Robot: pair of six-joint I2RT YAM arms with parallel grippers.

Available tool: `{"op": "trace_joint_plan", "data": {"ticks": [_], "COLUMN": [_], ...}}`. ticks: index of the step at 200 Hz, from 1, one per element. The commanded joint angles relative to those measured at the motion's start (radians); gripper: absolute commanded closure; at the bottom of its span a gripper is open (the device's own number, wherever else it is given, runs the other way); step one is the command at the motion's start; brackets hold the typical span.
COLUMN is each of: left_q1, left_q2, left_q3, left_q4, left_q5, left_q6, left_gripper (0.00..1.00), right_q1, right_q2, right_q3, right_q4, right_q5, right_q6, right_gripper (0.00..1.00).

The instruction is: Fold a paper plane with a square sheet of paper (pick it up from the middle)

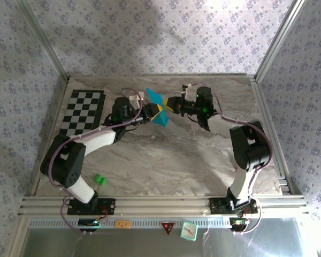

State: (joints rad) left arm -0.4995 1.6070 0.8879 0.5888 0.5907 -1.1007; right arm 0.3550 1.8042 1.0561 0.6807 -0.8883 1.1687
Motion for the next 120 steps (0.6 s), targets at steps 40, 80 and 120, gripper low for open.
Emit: {"op": "trace_joint_plan", "data": {"ticks": [40, 80, 120], "left_q1": [-0.004, -0.003, -0.002], "left_q2": [0.013, 0.013, 0.003], "left_q3": [0.020, 0.027, 0.043], "left_q4": [0.044, 0.048, -0.033], "left_q5": [-0.005, -0.013, -0.035], "left_q6": [0.010, 0.010, 0.057], "left_gripper": [0.73, 0.79, 0.86], "right_q1": [-0.016, -0.018, -0.054], "right_q2": [-0.012, -0.011, -0.043], "right_q3": [-0.018, -0.025, -0.053], "right_q4": [0.056, 0.053, -0.024], "right_q5": [-0.025, -0.030, -0.007], "right_q6": [0.036, 0.037, -0.012], "right_gripper": [0.94, 0.91, 0.65]}}
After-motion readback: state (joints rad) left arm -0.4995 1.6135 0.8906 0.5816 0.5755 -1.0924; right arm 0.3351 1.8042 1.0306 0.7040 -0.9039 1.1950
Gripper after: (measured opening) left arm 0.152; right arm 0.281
